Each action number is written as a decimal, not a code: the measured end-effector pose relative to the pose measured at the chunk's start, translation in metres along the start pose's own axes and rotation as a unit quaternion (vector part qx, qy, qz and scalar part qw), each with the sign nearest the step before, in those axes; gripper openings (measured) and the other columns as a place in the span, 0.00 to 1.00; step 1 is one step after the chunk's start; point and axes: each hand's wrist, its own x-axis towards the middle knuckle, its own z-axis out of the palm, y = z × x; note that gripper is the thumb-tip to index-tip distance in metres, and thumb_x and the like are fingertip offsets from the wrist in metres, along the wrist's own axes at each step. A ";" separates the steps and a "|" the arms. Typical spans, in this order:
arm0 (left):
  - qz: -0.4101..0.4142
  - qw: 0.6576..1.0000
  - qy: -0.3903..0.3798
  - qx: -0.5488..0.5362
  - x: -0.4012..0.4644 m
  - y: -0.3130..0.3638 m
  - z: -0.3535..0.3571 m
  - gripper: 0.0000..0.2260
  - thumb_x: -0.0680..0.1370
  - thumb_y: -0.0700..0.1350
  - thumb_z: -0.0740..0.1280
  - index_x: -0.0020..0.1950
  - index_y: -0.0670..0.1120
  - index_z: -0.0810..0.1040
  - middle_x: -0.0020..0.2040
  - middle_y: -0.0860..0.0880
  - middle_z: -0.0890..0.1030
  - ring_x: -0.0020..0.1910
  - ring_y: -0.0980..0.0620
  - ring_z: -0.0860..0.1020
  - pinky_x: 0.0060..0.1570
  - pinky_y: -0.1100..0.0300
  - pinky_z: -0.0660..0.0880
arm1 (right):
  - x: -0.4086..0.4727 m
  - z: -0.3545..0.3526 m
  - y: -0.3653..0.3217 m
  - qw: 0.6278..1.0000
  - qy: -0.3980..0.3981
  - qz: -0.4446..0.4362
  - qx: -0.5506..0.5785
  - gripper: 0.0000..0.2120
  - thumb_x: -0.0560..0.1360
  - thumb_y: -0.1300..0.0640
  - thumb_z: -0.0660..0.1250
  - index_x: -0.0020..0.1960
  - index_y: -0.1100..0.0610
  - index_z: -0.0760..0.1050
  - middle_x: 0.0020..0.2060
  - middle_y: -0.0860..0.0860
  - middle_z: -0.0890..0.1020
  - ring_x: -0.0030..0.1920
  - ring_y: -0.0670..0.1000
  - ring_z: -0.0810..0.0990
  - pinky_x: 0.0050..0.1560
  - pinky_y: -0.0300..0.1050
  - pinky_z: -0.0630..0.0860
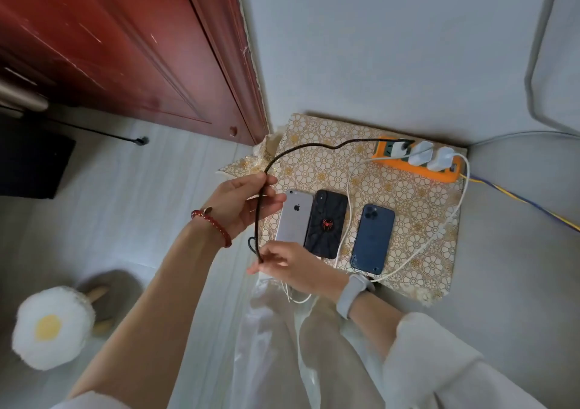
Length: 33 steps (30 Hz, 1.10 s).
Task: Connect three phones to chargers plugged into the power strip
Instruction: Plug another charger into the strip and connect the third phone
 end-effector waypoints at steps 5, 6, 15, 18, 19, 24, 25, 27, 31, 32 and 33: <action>-0.039 0.987 0.036 0.152 -0.012 -0.037 -0.005 0.11 0.79 0.41 0.58 0.58 0.46 0.75 0.57 0.45 0.80 0.57 0.47 0.77 0.64 0.48 0.69 | -0.019 -0.034 -0.008 0.977 0.083 -0.012 0.195 0.03 0.76 0.64 0.62 0.47 0.59 0.74 0.44 0.58 0.84 0.43 0.51 0.84 0.47 0.45 0.82; -0.044 0.981 0.036 0.185 -0.018 -0.050 -0.001 0.14 0.77 0.38 0.59 0.62 0.46 0.72 0.60 0.43 0.78 0.57 0.48 0.76 0.65 0.49 0.68 | -0.022 -0.043 -0.012 0.960 0.113 -0.023 0.256 0.03 0.75 0.64 0.62 0.46 0.59 0.75 0.42 0.58 0.84 0.44 0.56 0.84 0.47 0.49 0.82; 0.027 0.977 0.047 0.207 -0.047 -0.092 0.037 0.13 0.78 0.33 0.56 0.39 0.45 0.74 0.36 0.48 0.80 0.34 0.56 0.82 0.35 0.63 0.80 | -0.029 -0.065 -0.002 0.940 0.171 0.004 0.296 0.18 0.76 0.46 0.60 0.62 0.54 0.72 0.56 0.51 0.82 0.57 0.51 0.80 0.60 0.50 0.75; 0.072 0.989 0.100 0.083 -0.040 -0.072 0.037 0.10 0.79 0.36 0.57 0.41 0.44 0.75 0.37 0.49 0.83 0.35 0.49 0.84 0.33 0.60 0.81 | -0.046 -0.033 0.025 0.960 0.110 0.048 0.251 0.14 0.78 0.51 0.56 0.57 0.54 0.76 0.53 0.51 0.83 0.57 0.50 0.79 0.66 0.51 0.67; 0.083 0.989 0.118 0.045 -0.038 -0.067 0.036 0.09 0.79 0.37 0.58 0.42 0.44 0.75 0.36 0.49 0.84 0.35 0.48 0.84 0.33 0.60 0.81 | -0.054 -0.026 0.032 0.971 0.087 0.053 0.216 0.14 0.78 0.53 0.57 0.56 0.56 0.77 0.50 0.54 0.83 0.55 0.50 0.79 0.65 0.49 0.68; 0.082 0.974 0.169 -0.123 -0.040 -0.058 0.034 0.10 0.80 0.39 0.56 0.41 0.42 0.73 0.34 0.49 0.85 0.35 0.48 0.84 0.32 0.61 0.80 | -0.082 -0.009 0.044 0.995 0.028 0.046 0.088 0.13 0.75 0.55 0.65 0.59 0.54 0.74 0.49 0.58 0.83 0.48 0.47 0.81 0.55 0.38 0.74; 0.065 0.977 0.159 -0.129 -0.041 -0.058 0.036 0.10 0.80 0.39 0.56 0.41 0.42 0.73 0.35 0.48 0.85 0.35 0.48 0.84 0.32 0.60 0.80 | -0.081 -0.008 0.044 0.995 0.042 0.049 0.075 0.16 0.75 0.54 0.65 0.62 0.54 0.72 0.51 0.56 0.83 0.49 0.46 0.81 0.53 0.36 0.75; 0.013 0.986 0.121 -0.111 -0.048 -0.060 0.042 0.10 0.80 0.39 0.54 0.42 0.41 0.72 0.34 0.47 0.85 0.35 0.47 0.84 0.32 0.59 0.81 | -0.072 -0.007 0.042 0.978 0.058 0.120 0.161 0.19 0.77 0.52 0.62 0.66 0.56 0.68 0.57 0.58 0.80 0.53 0.53 0.80 0.55 0.45 0.77; -0.061 0.991 0.087 -0.082 -0.070 -0.069 0.039 0.11 0.81 0.39 0.53 0.45 0.40 0.73 0.27 0.48 0.82 0.29 0.51 0.82 0.27 0.62 0.79 | -0.049 -0.001 0.041 0.789 0.023 0.196 0.582 0.28 0.79 0.51 0.57 0.71 0.64 0.53 0.55 0.63 0.76 0.50 0.62 0.79 0.55 0.59 0.75; -0.074 0.990 0.091 -0.078 -0.076 -0.070 0.032 0.11 0.80 0.39 0.53 0.46 0.40 0.74 0.26 0.49 0.81 0.26 0.52 0.81 0.26 0.64 0.78 | -0.045 0.003 0.041 0.741 0.040 0.178 0.646 0.28 0.78 0.53 0.58 0.71 0.65 0.51 0.52 0.64 0.76 0.48 0.62 0.80 0.51 0.59 0.77; -0.085 0.989 0.101 -0.070 -0.082 -0.072 0.025 0.10 0.80 0.39 0.54 0.46 0.40 0.74 0.24 0.49 0.80 0.24 0.53 0.79 0.25 0.65 0.76 | -0.042 0.005 0.043 0.702 0.066 0.161 0.691 0.26 0.78 0.56 0.59 0.69 0.66 0.53 0.49 0.64 0.77 0.46 0.62 0.81 0.47 0.57 0.78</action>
